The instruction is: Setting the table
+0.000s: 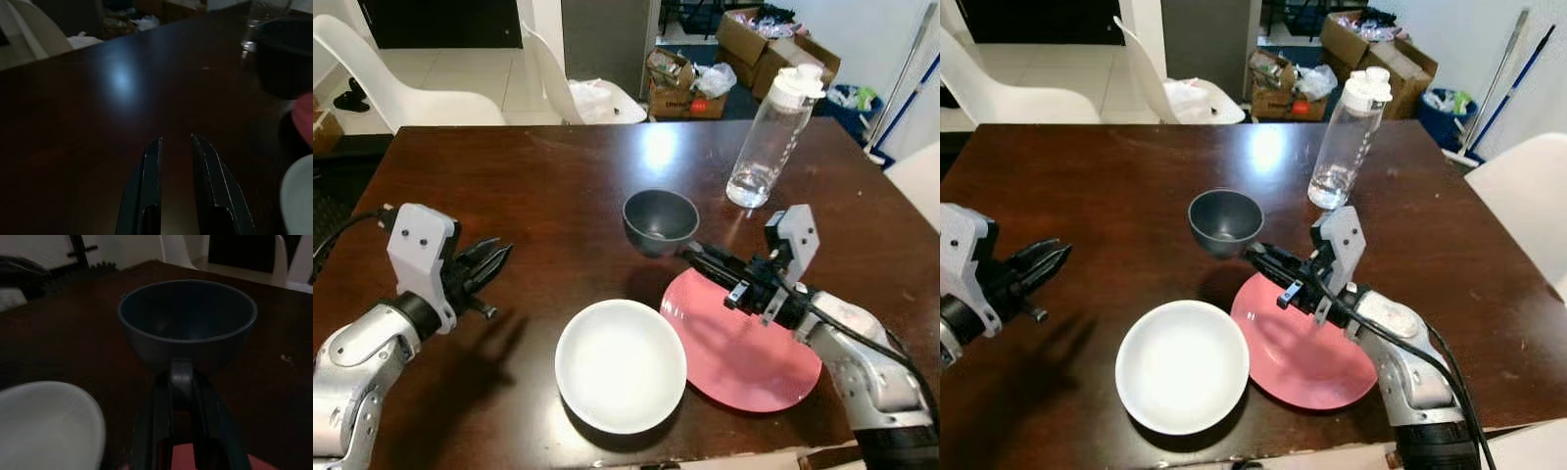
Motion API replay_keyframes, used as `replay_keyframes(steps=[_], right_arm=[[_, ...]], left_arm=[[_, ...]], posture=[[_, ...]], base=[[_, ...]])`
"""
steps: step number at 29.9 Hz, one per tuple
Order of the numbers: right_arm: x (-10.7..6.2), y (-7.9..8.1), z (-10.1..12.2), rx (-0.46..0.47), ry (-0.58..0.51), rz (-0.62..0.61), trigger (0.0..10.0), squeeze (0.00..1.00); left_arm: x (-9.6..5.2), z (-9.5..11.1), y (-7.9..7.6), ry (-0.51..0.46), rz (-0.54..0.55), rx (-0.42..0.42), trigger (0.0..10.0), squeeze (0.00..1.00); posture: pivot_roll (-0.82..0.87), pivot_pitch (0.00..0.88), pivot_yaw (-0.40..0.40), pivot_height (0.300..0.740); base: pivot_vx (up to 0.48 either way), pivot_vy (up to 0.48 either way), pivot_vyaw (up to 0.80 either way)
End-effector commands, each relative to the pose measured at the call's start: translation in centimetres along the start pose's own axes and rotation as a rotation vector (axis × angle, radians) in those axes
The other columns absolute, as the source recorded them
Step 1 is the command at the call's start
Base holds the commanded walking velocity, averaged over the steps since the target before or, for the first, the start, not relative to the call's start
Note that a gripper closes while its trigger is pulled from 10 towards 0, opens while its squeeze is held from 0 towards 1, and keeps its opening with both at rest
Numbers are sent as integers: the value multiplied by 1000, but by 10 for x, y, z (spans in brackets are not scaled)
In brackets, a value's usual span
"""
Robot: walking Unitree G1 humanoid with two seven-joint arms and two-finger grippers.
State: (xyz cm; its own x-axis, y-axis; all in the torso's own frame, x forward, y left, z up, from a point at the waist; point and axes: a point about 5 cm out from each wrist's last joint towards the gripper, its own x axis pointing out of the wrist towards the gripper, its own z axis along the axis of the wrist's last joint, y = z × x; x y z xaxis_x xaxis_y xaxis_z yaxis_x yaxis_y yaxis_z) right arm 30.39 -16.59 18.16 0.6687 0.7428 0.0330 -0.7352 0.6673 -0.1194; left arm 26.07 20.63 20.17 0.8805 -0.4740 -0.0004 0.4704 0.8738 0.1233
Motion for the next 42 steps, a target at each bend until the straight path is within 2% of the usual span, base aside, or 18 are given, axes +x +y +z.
replay_keyframes(steps=[1, 5, 6, 9, 13, 18, 26, 36, 41, 42], right_arm=[[6, -3, 0, -51, 4, -8, 10000, 0], [15, -8, 2, -92, -4, -23, 10000, 0], [24, -11, 3, -116, -12, -13, 10000, 0], [30, -11, 3, -119, -18, 5, 10000, 0], [48, -4, 0, -109, -17, 105, 10000, 0], [57, 0, -8, -82, 1, 147, 10000, 0], [60, -3, -15, -76, 19, 173, 10000, 0], [65, 11, -23, -62, 12, 220, 10000, 0], [59, 15, -30, -73, 10, 207, 10000, 0], [59, 15, -29, -80, 8, 205, 10000, 369]], left_arm=[[0, 5, -5, 7, -56, -5, 10000, 0], [0, 13, -10, 8, -113, 12, 10000, 0], [0, 20, -12, 24, -164, 39, 10000, 0], [-2, 24, -12, 38, -197, 56, 10000, 0], [-16, 30, -8, 137, -336, 165, 10000, 0], [-28, 36, -7, 195, -401, 209, 10000, 0], [-36, 45, -11, 198, -431, 206, 10000, 0], [-37, 44, -11, 203, -427, 198, 10000, 0], [-33, 42, -13, 200, -435, 191, 10000, 0], [-33, 41, -13, 199, -435, 190, 10000, 0]], posture=[[56, 128, 103, 740], [69, 133, 110, 740], [87, 143, 115, 740], [92, 144, 114, 740], [128, 155, 101, 740], [151, 169, 94, 740], [170, 184, 101, 740], [170, 185, 101, 740], [157, 173, 103, 740], [151, 169, 101, 740]], base=[[0, 0, 0], [0, 0, 0], [0, 0, 0], [0, 0, 0], [0, 0, 0], [0, 0, 0], [0, 0, 0], [0, 0, 0], [0, 0, 0], [0, 0, 0]])
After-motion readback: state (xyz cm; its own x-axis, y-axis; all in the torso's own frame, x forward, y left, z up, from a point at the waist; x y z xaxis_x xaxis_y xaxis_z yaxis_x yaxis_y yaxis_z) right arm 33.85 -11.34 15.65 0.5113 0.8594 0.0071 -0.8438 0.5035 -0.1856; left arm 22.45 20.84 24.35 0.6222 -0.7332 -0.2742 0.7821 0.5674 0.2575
